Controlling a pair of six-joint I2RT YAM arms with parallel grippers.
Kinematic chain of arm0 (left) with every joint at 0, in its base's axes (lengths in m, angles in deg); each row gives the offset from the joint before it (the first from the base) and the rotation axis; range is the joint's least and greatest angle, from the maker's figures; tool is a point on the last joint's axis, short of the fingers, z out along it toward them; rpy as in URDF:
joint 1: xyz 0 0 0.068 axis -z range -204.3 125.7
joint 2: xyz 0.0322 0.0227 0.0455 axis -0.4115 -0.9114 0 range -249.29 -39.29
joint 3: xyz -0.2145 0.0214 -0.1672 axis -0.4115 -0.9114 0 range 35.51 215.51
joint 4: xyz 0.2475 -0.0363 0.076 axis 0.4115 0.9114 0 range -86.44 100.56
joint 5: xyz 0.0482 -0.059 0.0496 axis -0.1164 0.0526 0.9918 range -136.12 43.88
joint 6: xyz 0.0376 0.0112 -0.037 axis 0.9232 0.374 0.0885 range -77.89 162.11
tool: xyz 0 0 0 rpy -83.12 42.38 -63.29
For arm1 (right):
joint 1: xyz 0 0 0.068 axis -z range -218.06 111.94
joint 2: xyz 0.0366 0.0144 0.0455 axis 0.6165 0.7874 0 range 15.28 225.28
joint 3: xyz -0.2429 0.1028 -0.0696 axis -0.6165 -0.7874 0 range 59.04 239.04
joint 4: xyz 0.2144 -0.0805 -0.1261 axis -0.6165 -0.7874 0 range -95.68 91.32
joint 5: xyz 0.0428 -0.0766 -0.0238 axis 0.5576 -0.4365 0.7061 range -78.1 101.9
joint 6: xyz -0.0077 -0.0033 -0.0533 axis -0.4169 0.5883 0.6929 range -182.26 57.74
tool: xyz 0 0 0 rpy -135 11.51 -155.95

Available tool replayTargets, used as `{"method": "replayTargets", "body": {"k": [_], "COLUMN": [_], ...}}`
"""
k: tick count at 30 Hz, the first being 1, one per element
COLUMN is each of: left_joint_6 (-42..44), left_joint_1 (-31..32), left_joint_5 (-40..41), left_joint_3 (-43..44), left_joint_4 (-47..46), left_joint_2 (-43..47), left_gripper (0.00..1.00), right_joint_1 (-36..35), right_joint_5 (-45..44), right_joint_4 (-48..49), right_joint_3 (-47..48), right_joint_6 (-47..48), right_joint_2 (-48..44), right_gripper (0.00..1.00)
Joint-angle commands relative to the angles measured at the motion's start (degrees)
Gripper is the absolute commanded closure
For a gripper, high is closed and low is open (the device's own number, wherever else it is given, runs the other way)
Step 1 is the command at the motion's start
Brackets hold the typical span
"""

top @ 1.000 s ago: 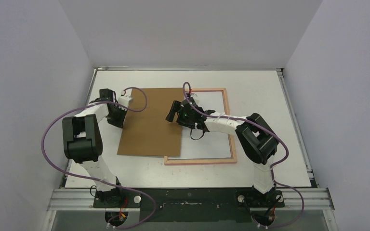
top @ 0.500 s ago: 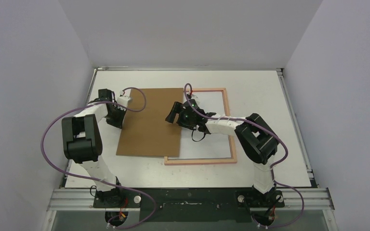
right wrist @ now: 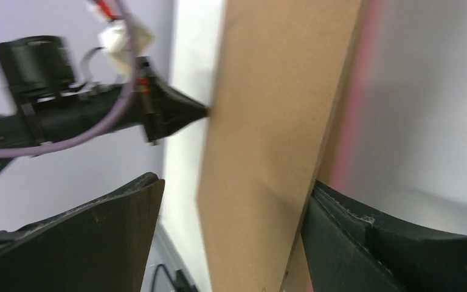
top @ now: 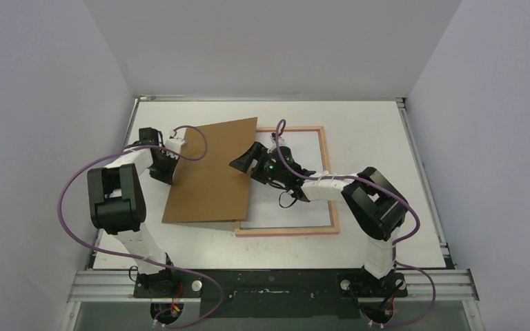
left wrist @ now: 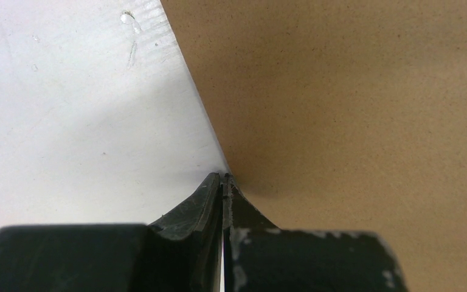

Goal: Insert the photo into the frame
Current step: Turn over the photo frame item at the center of the board.

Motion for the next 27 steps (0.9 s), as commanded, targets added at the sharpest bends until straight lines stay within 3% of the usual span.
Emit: {"method": "replayTargets", "body": {"k": [1, 4, 6, 14, 22, 24, 25, 27], "left_joint_6": [-0.78, -0.70, -0.74, -1.73, -0.79, -0.13, 0.21, 0.72], "left_joint_1": [1.10, 1.05, 1.00, 0.30, -3.69, -5.79, -6.64, -8.48], "left_joint_5": [-5.60, -5.81, -6.01, -8.66, -15.42, -18.11, -19.45, -22.01], "left_joint_3": [-1.36, -1.30, -1.22, 0.27, 7.99, 11.67, 13.99, 17.54], "left_joint_4": [4.44, 4.68, 4.91, 7.73, 18.79, 22.97, 25.15, 29.94], "left_joint_2": [-0.28, -0.02, 0.22, 2.43, 4.99, 6.23, 6.95, 8.06], "left_gripper": [1.00, 1.00, 1.00, 1.00, 1.00, 1.00, 0.96, 0.76], "right_joint_1": [-2.15, -2.47, -2.80, -3.74, -4.84, -5.06, -5.07, -5.01], "right_joint_5": [7.58, 6.98, 5.64, -4.51, -6.62, -6.73, -6.61, -6.12], "right_joint_4": [20.41, 18.73, 11.96, -13.78, -16.95, -17.55, -17.75, -17.95], "right_joint_3": [0.67, 1.86, 4.02, 12.83, 17.68, 19.10, 19.81, 21.20], "right_joint_6": [-5.43, -4.87, -2.16, 9.20, 15.14, 16.14, 16.35, 16.42], "right_joint_2": [-2.89, -2.68, -3.07, -5.12, -5.77, -5.77, -5.69, -5.73], "right_gripper": [0.21, 0.22, 0.27, 0.70, 0.94, 0.95, 0.95, 0.95]}}
